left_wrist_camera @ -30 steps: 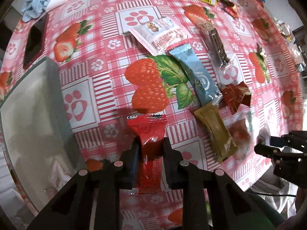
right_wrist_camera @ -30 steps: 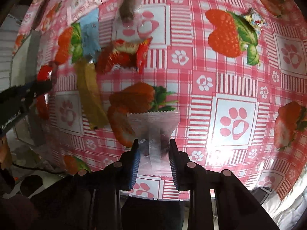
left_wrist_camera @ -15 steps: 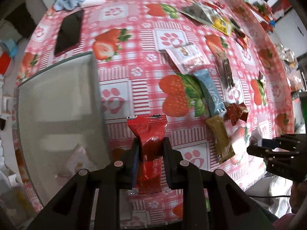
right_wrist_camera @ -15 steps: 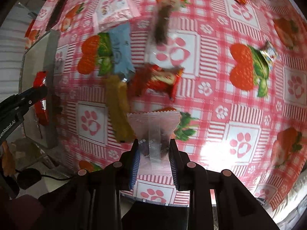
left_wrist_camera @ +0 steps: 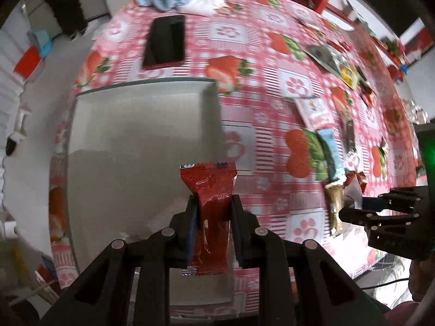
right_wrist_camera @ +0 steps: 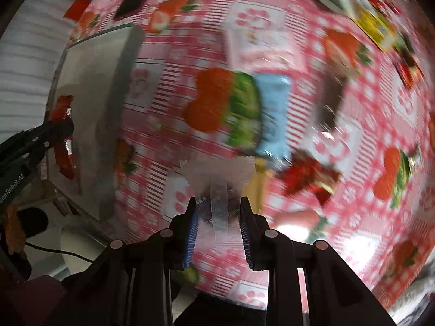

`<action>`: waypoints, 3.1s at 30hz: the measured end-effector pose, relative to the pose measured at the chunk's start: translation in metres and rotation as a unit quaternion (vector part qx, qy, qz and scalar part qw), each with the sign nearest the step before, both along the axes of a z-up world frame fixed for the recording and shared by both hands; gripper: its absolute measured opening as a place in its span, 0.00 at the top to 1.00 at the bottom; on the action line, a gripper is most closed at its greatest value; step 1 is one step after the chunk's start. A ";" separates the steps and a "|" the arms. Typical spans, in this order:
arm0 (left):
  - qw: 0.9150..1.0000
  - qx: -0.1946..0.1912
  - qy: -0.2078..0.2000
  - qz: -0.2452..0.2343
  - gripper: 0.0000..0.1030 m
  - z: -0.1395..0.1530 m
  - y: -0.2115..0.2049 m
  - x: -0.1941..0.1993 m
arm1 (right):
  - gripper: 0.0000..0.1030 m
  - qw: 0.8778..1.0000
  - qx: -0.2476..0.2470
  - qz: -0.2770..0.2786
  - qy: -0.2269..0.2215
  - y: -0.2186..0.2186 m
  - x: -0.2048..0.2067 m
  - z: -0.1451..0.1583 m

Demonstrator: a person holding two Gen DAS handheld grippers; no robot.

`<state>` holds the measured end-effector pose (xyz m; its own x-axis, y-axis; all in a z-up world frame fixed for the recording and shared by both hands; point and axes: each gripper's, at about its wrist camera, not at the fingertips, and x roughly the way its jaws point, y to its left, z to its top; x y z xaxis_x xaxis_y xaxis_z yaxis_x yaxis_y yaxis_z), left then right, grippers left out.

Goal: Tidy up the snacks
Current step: 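Carry the red wrapper and clear packet into the white tray and release, then withdraw both tools from the tray back over the snacks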

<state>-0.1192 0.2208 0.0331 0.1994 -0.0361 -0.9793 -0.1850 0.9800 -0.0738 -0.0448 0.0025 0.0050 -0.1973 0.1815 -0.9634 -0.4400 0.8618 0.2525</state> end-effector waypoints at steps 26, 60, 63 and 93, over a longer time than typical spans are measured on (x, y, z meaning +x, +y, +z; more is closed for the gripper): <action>0.995 0.003 0.050 0.085 0.76 -0.032 0.080 -0.042 | 0.71 0.985 0.047 0.166 -0.003 0.207 -0.027 -0.003; 0.993 0.108 0.039 0.010 0.23 -0.008 0.005 -0.007 | 0.01 0.999 0.007 0.044 0.009 0.122 0.000 -0.012; 0.993 0.117 0.033 -0.008 0.23 -0.005 -0.004 0.000 | 0.01 1.000 0.005 0.023 0.012 0.103 0.004 -0.013; 0.981 0.163 0.018 -0.105 0.23 0.007 -0.090 0.036 | 0.01 0.995 0.016 -0.099 0.004 -0.017 0.025 -0.010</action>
